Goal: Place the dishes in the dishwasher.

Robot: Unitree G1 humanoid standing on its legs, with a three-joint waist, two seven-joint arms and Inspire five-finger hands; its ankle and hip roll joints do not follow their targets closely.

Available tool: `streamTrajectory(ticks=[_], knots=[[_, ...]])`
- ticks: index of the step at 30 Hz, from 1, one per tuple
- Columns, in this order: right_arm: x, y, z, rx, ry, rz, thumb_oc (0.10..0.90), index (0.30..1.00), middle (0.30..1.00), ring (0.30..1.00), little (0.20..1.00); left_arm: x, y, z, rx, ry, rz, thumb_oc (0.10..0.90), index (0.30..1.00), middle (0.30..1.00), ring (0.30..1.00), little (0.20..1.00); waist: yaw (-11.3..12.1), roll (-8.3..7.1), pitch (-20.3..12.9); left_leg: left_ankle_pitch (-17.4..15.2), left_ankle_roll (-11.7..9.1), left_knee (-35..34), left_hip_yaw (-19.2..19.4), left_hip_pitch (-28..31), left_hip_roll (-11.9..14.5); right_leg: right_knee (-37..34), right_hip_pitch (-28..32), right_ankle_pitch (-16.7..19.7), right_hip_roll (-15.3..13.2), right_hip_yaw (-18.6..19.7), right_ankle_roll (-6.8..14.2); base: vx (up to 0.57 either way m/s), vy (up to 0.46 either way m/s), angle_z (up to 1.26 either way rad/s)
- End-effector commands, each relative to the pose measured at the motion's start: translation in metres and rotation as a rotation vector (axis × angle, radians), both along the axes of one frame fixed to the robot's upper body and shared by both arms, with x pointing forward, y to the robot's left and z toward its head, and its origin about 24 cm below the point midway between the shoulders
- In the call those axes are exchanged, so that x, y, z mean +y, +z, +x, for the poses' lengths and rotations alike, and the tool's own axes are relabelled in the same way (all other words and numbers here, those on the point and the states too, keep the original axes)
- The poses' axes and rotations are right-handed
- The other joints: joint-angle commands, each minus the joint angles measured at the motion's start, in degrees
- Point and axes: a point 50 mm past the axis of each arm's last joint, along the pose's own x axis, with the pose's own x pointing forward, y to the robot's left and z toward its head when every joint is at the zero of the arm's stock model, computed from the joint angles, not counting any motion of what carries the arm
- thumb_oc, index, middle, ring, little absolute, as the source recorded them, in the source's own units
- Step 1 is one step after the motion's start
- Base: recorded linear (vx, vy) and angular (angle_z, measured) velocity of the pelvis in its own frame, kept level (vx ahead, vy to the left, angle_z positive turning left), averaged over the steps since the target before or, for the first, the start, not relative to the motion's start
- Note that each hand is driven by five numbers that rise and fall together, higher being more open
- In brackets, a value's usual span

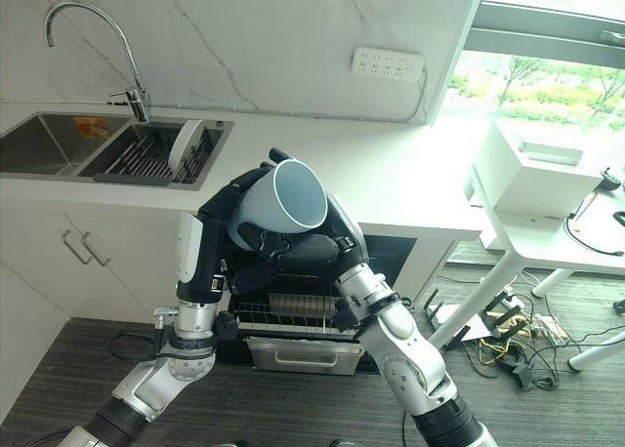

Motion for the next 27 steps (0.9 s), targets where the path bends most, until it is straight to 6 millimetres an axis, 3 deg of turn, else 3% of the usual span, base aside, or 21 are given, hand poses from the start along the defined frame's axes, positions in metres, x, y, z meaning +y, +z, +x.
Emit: streamTrajectory(ticks=[1,2,3,4,22,23,24,25,27], knots=[[-0.0159,0.0941,-0.0073,-0.453,-0.147,0.291,0.8,0.9,0.9,0.9,0.9,-0.0242,0.0389,-0.0072,-0.19,-0.187,-0.048,0.4,0.3,0.3,0.3,0.3,0.2,-0.24,-0.8,-13.9,1.1,4.7,0.7,1.4,-1.2,-1.6,4.9,-7.6,-1.9,-2.5,4.3,0.0,0.0,0.0],[-0.0154,0.0941,-0.0075,-0.456,-0.147,0.289,0.776,0.865,0.865,0.865,0.865,-0.0243,0.0389,-0.007,-0.188,-0.187,-0.049,0.4,0.3,0.3,0.3,0.3,0.2,-0.22,-0.8,-13.9,1.2,4.7,0.6,1.4,-1.2,-1.6,4.8,-7.6,-1.9,-2.5,4.3,0.0,0.0,0.0],[-0.0153,0.0942,-0.0077,-0.459,-0.148,0.289,0.61,0.615,0.615,0.615,0.615,-0.0242,0.0391,-0.007,-0.188,-0.187,-0.05,0.4,0.3,0.3,0.3,0.3,0.2,-0.21,-0.8,-13.9,1.2,4.7,0.6,1.4,-1.2,-1.6,4.9,-7.6,-1.8,-2.5,4.3,0.0,0.0,0.0],[-0.0145,0.0949,-0.0082,-0.469,-0.154,0.288,0.4,0.3,0.3,0.3,0.3,-0.0255,0.0386,-0.0073,-0.187,-0.188,-0.052,0.4,0.3,0.3,0.3,0.3,0.2,-0.18,-0.8,-13.9,1.2,4.7,0.6,1.4,-1.3,-1.6,4.9,-7.7,-1.8,-2.5,4.3,0.0,0.0,0.0],[-0.0162,0.1001,-0.0107,-0.548,-0.193,0.231,0.4,0.3,0.3,0.3,0.3,-0.0266,0.0417,-0.0058,-0.16,-0.215,-0.073,0.4,0.3,0.3,0.3,0.3,0.3,-0.31,-0.7,-13.8,1.1,4.7,0.7,1.1,-1.3,-1.6,4.6,-7.6,-2.0,-2.7,4.4,0.0,0.0,0.0],[-0.0169,0.1,-0.0105,-0.547,-0.199,0.23,0.4,0.3,0.3,0.3,0.3,-0.0265,0.0417,-0.0057,-0.151,-0.222,-0.079,0.455,0.382,0.382,0.382,0.382,0.4,-0.32,-0.7,-13.7,1.0,4.7,0.7,1.1,-1.2,-1.6,4.7,-7.6,-2.0,-2.7,4.4,0.0,0.0,0.0],[-0.0175,0.0995,-0.0102,-0.548,-0.202,0.228,0.4,0.3,0.3,0.3,0.3,-0.0262,0.0418,-0.0058,-0.148,-0.226,-0.081,0.753,0.829,0.829,0.829,0.829,0.3,-0.31,-0.6,-13.7,1.0,4.7,0.7,1.1,-1.2,-1.6,4.6,-7.6,-2.0,-2.7,4.4,0.0,0.0,0.0],[-0.018,0.0992,-0.0099,-0.547,-0.209,0.225,0.4,0.3,0.3,0.3,0.3,-0.0266,0.0419,-0.0068,-0.152,-0.233,-0.083,0.8,0.9,0.9,0.9,0.9,0.3,-0.28,-0.6,-13.7,1.0,4.7,0.7,1.1,-1.2,-1.6,4.6,-7.5,-2.0,-2.7,4.4,0.0,0.0,0.0],[-0.0192,0.0986,-0.0092,-0.541,-0.224,0.223,0.4,0.3,0.3,0.3,0.3,-0.027,0.042,-0.0073,-0.152,-0.244,-0.082,0.8,0.9,0.9,0.9,0.9,0.3,-0.23,-0.6,-13.7,1.0,4.7,0.8,1.1,-1.2,-1.6,4.6,-7.5,-2.0,-2.7,4.4,0.0,0.0,0.0]])
